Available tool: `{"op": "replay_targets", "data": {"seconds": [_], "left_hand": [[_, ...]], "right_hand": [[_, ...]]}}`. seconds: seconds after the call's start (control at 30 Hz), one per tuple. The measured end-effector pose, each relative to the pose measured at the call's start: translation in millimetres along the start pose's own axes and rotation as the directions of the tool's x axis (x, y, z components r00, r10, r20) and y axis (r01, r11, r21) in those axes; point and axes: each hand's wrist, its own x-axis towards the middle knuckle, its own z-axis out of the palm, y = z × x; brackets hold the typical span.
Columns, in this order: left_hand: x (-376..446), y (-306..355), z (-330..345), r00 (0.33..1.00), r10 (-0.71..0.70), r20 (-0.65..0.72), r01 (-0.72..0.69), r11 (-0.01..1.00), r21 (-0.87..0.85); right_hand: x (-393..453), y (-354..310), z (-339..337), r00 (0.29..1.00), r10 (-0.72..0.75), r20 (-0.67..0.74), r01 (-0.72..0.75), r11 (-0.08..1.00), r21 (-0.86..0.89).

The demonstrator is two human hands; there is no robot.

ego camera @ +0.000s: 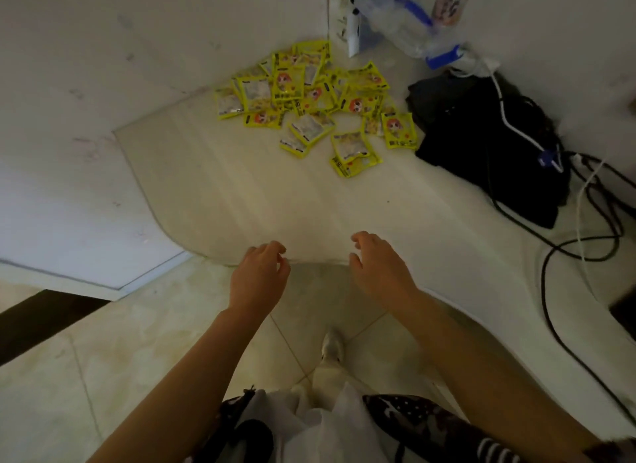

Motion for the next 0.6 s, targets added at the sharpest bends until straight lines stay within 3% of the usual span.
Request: {"op": "replay_targets", "data": {"seconds": [0.33, 0.6], "left_hand": [[123, 23, -2, 0.998, -0.045, 0.039, 0.045, 0.999, 0.000], [235, 23, -9, 0.989, 0.016, 0.149, -0.022, 0.999, 0.041]], "right_hand": [[124, 7, -40, 0.999, -0.025, 0.036, 0.027, 0.999, -0.044], [212, 6, -57, 0.993, 0.110, 0.041, -0.111, 0.994, 0.017]]}}
